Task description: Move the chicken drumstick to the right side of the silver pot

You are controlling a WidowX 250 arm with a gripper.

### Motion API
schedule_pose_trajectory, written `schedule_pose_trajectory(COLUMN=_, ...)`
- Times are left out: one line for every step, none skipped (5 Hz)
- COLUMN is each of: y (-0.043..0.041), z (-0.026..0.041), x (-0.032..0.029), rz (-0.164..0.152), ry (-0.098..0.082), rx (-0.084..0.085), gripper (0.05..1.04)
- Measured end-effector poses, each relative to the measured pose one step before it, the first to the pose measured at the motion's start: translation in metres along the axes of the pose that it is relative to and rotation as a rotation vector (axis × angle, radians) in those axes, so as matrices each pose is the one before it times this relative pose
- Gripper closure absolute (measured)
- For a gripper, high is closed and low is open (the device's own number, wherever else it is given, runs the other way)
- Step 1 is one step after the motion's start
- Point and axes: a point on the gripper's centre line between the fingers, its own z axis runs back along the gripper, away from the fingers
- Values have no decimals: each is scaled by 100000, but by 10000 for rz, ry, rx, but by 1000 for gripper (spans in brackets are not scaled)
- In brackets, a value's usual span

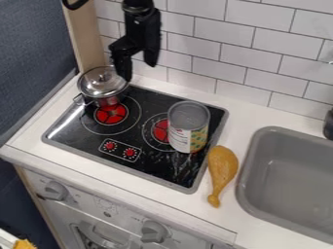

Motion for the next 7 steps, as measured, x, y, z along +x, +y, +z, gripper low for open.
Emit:
schedule_pose_trajectory(y=567, z=744, x=3268, rz=-2412, ry=38, rx=339, gripper=83)
schedule_pose_trajectory(y=1257, z=275, x=3753, rz=-2637, ry=236, rx=8, gripper=83)
schedule_pose_trajectory(y=700, z=788, x=2713, rz=-1826, ry=184, rx=604, gripper=83)
schedule_pose_trajectory(y=-309, z=371, x=1496, rz=-699, ry=-43, rx=130, gripper=83)
schedule_pose_trajectory(y=-522, z=-655, x=850, rz=-659, ry=-384, rx=88, gripper=83)
schedule_pose_trajectory(y=-321, z=-745, x=817, rz=-702, ry=-316, rx=-4, gripper=83)
schedule_pose_trajectory(y=822, z=-1282, x=1505, rz=-1017, ry=-391, rx=-146, gripper=83)
